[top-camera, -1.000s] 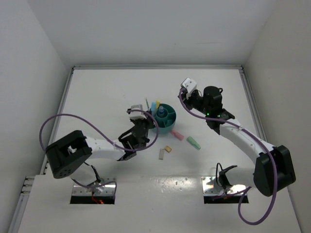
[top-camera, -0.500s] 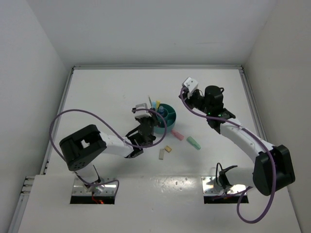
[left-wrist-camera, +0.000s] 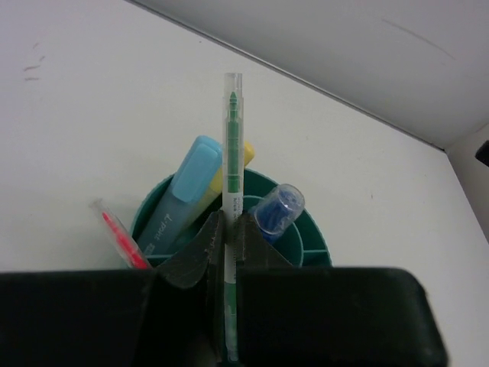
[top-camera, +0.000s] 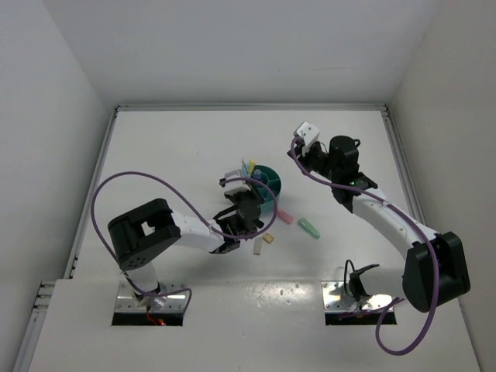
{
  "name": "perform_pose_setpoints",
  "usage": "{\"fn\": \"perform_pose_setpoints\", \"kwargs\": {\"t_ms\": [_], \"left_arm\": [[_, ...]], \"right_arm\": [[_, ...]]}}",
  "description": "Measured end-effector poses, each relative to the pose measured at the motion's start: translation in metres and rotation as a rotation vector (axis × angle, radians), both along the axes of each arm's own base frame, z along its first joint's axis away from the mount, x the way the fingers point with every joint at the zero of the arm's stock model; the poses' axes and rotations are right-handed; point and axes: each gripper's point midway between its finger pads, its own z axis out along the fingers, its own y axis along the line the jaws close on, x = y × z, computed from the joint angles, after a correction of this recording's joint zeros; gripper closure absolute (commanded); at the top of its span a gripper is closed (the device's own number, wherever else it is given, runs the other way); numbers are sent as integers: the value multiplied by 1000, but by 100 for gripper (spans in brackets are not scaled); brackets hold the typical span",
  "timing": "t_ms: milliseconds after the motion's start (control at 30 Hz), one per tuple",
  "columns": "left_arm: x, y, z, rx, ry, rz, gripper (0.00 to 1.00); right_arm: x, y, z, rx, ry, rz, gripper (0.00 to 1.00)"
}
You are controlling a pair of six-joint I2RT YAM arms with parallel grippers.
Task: Sort the stationery into containers
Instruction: Place the pen in the storage box.
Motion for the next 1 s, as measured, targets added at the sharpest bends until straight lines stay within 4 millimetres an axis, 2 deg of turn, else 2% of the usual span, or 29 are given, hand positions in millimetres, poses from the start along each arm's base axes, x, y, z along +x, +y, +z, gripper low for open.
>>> {"fn": "perform_pose_setpoints", "kwargs": {"t_ms": [100, 133, 300, 433, 833, 900, 933, 967, 1000], "left_arm": [[-5, -4, -2, -7, 7, 0, 88], [-6, -4, -4, -1, 12, 3, 82], [-10, -3, -10, 2, 30, 20, 82], [-10, 1, -16, 11, 43, 34, 71], [-12, 5, -23, 34, 63, 53, 59], [-12, 5, -19, 46, 56, 48, 54], [-13, 4, -17, 50, 52, 44, 52], [-14, 3, -12, 51, 46, 37, 49], [-16, 3, -5, 60, 38, 29, 47]], "right_arm": [[0, 0, 0, 4, 3, 0, 100], [0, 0, 0, 4, 3, -1, 100], [1, -2, 0, 8, 7, -7, 100], [1, -3, 0, 15, 12, -7, 100], [2, -6, 0, 25, 20, -9, 100], [1, -6, 0, 28, 22, -10, 79], [1, -5, 0, 29, 23, -9, 52], [1, -6, 0, 29, 25, -9, 51], [1, -7, -1, 23, 25, -8, 41]]}}
